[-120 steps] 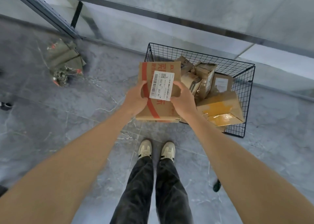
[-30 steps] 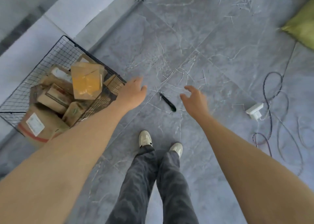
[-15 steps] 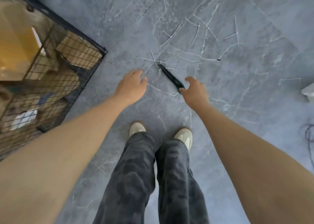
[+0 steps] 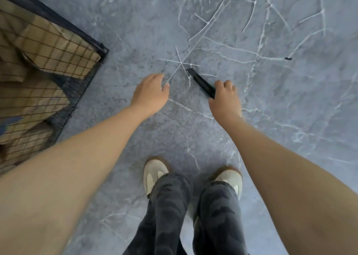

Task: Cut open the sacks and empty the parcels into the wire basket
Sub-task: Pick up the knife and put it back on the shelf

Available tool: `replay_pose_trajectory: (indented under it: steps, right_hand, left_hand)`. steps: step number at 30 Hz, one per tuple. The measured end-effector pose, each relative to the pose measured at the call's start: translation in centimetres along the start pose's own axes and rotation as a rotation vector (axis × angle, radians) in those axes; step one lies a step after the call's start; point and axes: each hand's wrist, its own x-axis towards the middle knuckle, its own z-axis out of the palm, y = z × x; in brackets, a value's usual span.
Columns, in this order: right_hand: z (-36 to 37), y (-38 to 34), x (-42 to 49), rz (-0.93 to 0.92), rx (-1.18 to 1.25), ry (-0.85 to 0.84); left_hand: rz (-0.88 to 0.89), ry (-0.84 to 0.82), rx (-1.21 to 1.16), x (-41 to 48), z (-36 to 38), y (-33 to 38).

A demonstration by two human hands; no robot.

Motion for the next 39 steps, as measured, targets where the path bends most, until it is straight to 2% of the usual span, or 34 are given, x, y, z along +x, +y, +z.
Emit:
replay_pose_trajectory:
  steps: [7,14,19,25,30,39]
  right_hand:
    - [-3.7,-0.9,-1.0,-0.007,0.086,-0.010]
    - [-16.0,-5.2,-8.6,0.006,0.205,0.053]
    - [-28.8,-11.0,-14.1,-0.082,0.242,0.118]
    - [-45.2,-19.5,-19.2,-0.147,0.284,0.221]
    - [-57.8,-26.1,-23.6,-0.207,0.466,0.304]
    - [-74.3,-37.3,-30.9,-0.374,0.531,0.326]
  left_hand:
    - [0.010,0.045,-0.009,-0.1,-3.5,0.8]
    - [0.035,0.060,-0.052,-8.3,-13.4,5.0]
    - [0.113,0.087,0.008,-15.1,-25.9,8.1]
    - [0.106,0.235,-0.012,-22.0,-43.6,11.9]
    - [0.151,0.398,-0.029,-27.6,-57.3,14.0]
    - [0.201,0.662,-0.046,-36.7,-75.3,16.6]
